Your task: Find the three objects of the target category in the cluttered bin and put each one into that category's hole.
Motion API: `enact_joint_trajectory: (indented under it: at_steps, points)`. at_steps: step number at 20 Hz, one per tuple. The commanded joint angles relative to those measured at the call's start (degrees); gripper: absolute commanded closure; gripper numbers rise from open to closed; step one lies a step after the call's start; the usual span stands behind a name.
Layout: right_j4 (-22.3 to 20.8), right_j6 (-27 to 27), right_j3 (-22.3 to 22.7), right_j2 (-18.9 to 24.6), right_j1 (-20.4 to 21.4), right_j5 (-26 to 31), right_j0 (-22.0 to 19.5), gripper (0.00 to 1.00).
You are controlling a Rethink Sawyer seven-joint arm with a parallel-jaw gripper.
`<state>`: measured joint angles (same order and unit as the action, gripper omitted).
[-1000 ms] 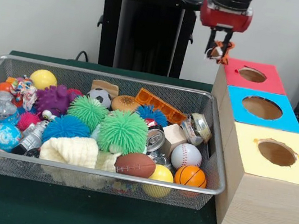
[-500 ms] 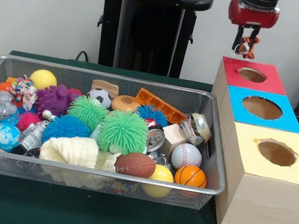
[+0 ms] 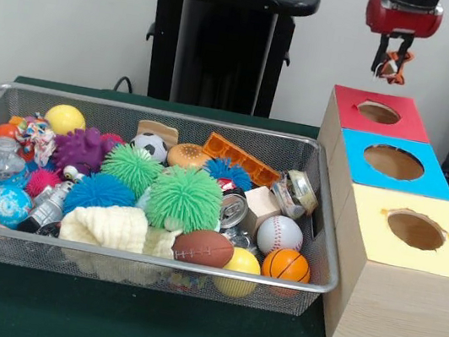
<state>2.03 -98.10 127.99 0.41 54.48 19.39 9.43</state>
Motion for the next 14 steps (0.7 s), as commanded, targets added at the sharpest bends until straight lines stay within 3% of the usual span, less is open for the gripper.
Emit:
enact_joint_trajectory:
  at_steps: [1,6,14]
  points:
    - [4.7,-16.0,0.7,1.1,-3.7,-6.2,1.8,1.0]
    - [5.9,-17.9,-3.0,-4.4,-5.0,-4.6,6.8,1.0]
    - [8.4,-18.8,-5.6,-7.4,-6.1,-8.4,9.9,1.0]
